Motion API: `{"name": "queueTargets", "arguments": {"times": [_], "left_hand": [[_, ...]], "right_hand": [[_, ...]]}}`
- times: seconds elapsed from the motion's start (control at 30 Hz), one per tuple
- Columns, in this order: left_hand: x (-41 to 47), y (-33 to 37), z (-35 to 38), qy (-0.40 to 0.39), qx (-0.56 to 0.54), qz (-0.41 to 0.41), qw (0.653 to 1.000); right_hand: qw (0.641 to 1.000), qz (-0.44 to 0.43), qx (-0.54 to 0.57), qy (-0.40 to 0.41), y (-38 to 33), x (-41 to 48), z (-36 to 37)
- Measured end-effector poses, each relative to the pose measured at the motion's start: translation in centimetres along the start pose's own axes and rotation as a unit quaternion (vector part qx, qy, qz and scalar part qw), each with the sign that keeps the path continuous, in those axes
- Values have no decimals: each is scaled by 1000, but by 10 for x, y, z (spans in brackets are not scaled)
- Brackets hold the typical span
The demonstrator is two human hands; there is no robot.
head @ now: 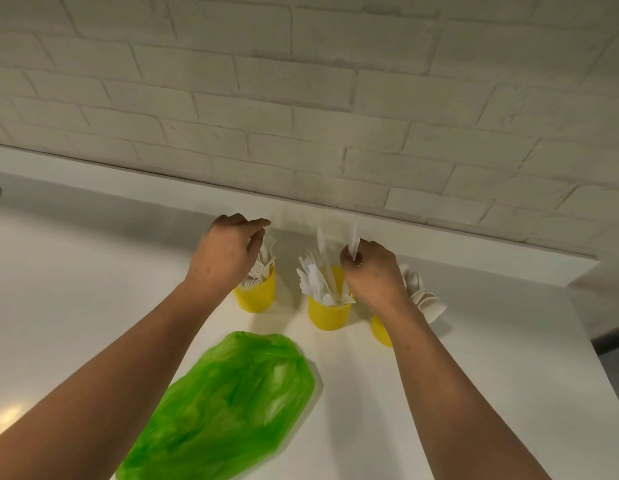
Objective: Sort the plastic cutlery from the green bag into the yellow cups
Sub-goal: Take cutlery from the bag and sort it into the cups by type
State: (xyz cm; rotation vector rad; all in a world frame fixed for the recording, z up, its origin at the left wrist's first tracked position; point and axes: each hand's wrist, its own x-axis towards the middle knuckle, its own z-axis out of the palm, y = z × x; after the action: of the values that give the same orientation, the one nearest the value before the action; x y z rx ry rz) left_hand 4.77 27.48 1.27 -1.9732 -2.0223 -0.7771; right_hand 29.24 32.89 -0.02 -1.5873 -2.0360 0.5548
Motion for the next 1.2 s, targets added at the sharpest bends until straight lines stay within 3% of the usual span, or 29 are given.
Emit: {"name": "queueTargets", "arguments": {"times": [0.13,0.37,0.53,0.67,0.83,0.97,1.13,1.2], "left_hand": [[-4,-1,5,-30,92,9,995],[-13,6,12,-58,130,-25,989],[-14,10,17,-85,155,-30,984],[-16,12,17,-103,157,-48,981],[-24,9,13,-93,112,-54,988],[-31,9,13,-110,80,-56,989],[-55,24,-10,-7,-34,-95,995],[-86,31,-19,34,-95,-106,989]], "right_hand": [[999,-6,28,18,3,-1,3],[991,-113,41,60,-2,0,0],[979,-190,-29,-67,-20,14,-3],[965,-192,-127,-126,-22,19,3],[958,-208,-173,-96,-5,1,5],[963,-221,-134,-80,-6,-9,4],[964,-256,2,77,-22,-45,-10],[956,-275,41,97,-27,-70,-11]]}}
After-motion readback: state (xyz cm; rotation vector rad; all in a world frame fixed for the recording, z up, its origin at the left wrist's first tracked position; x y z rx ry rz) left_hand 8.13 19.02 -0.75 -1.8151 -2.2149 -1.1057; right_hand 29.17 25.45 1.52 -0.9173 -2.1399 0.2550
